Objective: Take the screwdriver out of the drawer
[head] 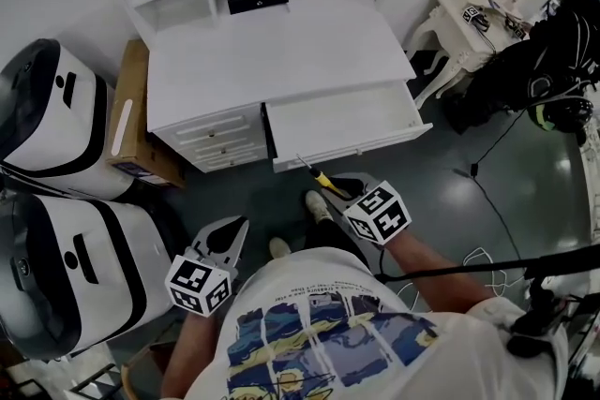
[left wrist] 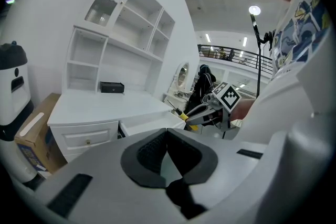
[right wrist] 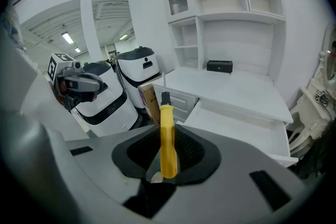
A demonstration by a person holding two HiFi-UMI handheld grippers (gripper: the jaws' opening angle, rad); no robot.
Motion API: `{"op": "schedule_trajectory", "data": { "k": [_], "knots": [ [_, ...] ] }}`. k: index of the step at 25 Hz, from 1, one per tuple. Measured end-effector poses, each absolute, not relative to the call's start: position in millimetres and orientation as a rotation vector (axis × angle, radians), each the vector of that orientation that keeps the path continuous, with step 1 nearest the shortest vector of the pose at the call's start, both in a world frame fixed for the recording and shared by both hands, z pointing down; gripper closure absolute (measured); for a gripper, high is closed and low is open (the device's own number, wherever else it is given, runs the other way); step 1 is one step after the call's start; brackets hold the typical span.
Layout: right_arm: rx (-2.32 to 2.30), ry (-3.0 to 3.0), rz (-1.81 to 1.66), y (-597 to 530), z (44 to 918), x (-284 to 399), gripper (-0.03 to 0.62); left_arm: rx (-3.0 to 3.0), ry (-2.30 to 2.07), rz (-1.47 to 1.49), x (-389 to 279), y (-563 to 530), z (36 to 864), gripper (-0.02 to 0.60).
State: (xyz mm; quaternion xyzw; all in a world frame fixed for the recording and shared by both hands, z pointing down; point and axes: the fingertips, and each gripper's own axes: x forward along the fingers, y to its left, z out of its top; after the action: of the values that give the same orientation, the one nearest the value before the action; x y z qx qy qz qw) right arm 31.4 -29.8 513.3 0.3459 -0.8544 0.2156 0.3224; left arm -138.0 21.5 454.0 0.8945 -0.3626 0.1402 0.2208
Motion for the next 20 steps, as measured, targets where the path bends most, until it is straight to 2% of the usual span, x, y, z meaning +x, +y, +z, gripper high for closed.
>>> {"op": "schedule_trajectory", "data": {
  "k": [20],
  "knots": [
    [0.92, -2.241, 0.591, -37.3, 520.6, 36.2, 0.493, 2.481, -0.967, 0.405, -129.0, 7.7, 457.7, 0.568]
  ]
}}
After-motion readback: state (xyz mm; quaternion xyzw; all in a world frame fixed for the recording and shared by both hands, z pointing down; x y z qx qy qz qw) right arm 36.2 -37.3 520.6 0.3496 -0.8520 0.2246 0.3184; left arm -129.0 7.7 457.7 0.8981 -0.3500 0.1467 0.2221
